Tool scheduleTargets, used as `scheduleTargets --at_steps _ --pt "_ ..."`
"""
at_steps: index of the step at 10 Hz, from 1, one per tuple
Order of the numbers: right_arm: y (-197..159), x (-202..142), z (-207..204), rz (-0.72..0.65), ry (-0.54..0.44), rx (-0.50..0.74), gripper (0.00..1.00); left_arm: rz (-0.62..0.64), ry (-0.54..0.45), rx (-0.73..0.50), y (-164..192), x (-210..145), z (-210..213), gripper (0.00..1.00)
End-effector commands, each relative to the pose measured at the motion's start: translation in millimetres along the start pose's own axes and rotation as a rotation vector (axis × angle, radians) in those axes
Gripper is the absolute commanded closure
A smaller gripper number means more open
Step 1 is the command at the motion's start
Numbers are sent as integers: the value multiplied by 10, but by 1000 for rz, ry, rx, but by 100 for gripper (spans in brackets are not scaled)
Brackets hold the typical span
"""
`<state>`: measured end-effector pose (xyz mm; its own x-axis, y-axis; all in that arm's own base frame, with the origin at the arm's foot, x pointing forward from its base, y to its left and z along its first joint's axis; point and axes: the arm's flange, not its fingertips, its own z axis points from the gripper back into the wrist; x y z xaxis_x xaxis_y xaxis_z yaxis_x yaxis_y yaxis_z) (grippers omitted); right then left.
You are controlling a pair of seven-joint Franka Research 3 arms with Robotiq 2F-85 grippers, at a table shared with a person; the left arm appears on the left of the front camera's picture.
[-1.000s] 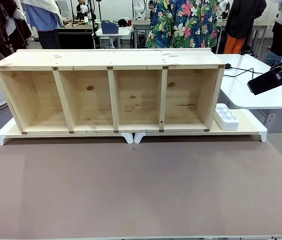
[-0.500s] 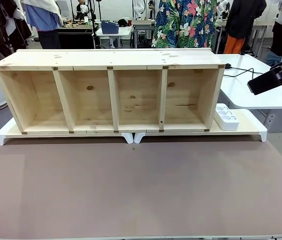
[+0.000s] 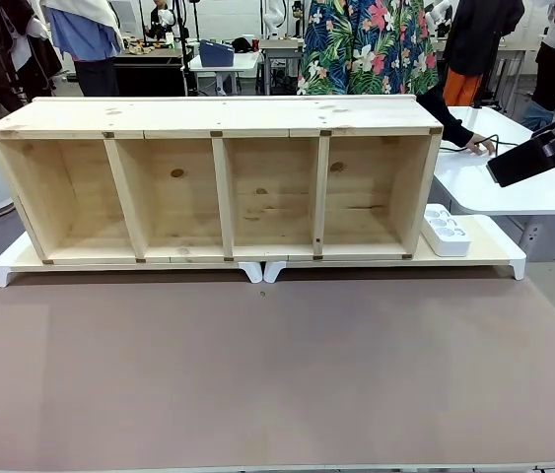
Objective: Perform cable management.
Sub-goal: When the cord part of the Power Cable appears at the lower middle area of the table and stops, grasp the cord part of the Power Cable.
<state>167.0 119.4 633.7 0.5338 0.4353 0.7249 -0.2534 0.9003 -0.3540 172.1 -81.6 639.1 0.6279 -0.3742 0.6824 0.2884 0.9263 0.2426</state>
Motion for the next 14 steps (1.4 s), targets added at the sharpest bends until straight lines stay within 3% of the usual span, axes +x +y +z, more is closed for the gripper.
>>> scheduleTargets --at_steps 1,14 --pt "-5 5 -13 5 3 -4 0 -5 -8 1 2 22 -10 0" --pt "-5 5 -13 5 3 -4 0 -5 -8 1 2 22 -10 0"
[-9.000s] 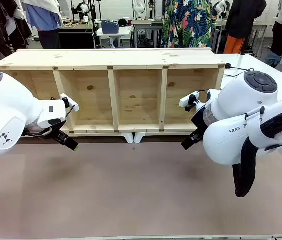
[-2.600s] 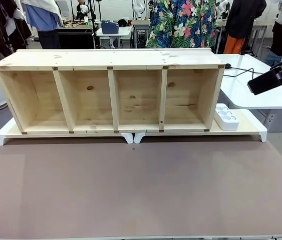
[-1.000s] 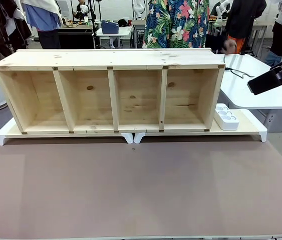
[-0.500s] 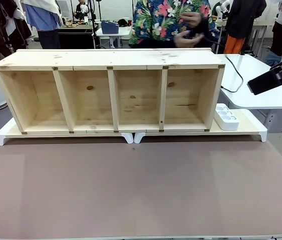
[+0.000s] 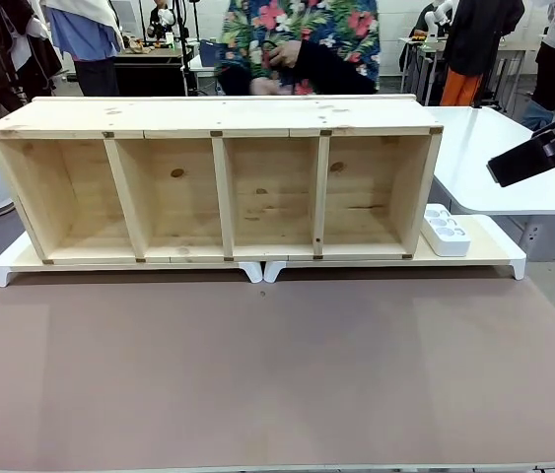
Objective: Perform cable management.
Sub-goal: When the cord part of the Power Cable appears at the lower middle area of the table and stops, grasp the cord part of the Power Cable.
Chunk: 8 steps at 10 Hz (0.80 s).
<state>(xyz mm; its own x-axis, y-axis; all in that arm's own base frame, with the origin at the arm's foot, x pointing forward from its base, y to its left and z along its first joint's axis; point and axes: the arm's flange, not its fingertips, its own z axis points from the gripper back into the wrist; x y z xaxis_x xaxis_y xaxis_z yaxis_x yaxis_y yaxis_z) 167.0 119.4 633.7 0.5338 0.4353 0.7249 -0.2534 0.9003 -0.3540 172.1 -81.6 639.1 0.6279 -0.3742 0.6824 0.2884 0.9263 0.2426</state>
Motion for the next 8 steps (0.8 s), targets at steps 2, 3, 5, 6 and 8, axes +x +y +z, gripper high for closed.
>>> scheduleTargets --at_steps 2,3,5,6,8 --pt "-5 5 -13 5 3 -4 0 -5 -8 1 2 22 -10 0" --pt "-5 5 -13 5 3 -4 0 -5 -8 1 2 22 -10 0" --pt "-5 5 -13 5 3 -4 0 -5 -8 1 2 22 -10 0" --pt "-5 5 -13 5 3 -4 0 -5 -8 1 2 22 -10 0" --pt "-5 5 -13 5 3 -4 0 -5 -8 1 2 22 -10 0"
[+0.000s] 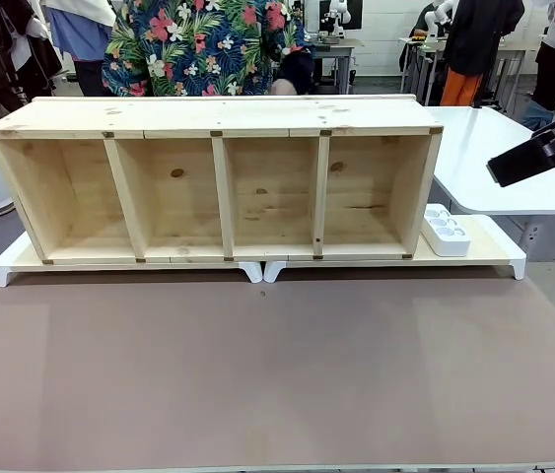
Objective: Perform cable management.
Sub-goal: When the cord part of the Power Cable appears at the lower middle area of the table and stops, grasp the cord part of the Power Cable.
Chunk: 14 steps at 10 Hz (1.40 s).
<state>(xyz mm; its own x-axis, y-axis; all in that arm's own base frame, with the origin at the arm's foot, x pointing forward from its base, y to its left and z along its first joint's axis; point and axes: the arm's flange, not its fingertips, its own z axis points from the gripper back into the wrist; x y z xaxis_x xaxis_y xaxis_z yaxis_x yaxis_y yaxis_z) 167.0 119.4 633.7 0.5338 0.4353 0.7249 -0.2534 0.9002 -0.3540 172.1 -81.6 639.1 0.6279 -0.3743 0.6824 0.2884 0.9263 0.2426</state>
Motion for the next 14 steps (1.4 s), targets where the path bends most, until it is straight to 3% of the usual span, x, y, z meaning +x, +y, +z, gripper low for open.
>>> scheduleTargets --at_steps 1,14 --pt "-5 5 -13 5 3 -4 0 -5 -8 1 2 22 -10 0" --pt "-5 5 -13 5 3 -4 0 -5 -8 1 2 22 -10 0"
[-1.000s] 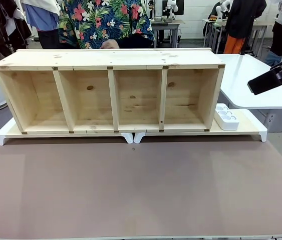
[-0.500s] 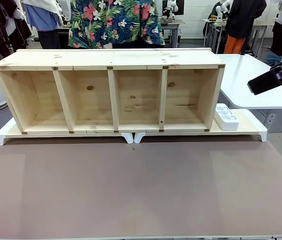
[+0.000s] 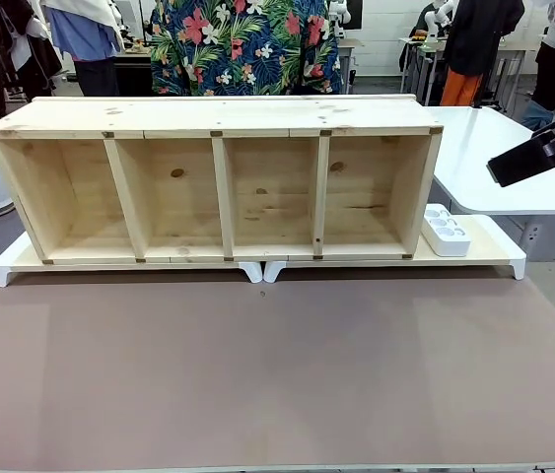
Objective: Perform cable management.
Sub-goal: When the cord part of the Power Cable appears at the lower middle area of the table and stops, grasp the cord part of the Power Cable.
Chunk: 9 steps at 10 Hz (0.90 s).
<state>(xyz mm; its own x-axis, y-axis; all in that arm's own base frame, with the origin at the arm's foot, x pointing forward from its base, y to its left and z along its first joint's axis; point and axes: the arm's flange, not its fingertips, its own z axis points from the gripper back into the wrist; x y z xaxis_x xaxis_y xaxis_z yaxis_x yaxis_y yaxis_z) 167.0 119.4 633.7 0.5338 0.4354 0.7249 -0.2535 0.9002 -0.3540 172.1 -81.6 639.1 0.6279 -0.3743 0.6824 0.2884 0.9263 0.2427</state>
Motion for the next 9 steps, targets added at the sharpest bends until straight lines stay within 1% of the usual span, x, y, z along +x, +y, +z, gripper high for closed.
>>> scheduleTargets --at_steps 1,9 --pt "-5 5 -13 5 3 -4 0 -5 -8 1 2 22 -10 0" --pt "-5 5 -13 5 3 -4 0 -5 -8 1 2 22 -10 0"
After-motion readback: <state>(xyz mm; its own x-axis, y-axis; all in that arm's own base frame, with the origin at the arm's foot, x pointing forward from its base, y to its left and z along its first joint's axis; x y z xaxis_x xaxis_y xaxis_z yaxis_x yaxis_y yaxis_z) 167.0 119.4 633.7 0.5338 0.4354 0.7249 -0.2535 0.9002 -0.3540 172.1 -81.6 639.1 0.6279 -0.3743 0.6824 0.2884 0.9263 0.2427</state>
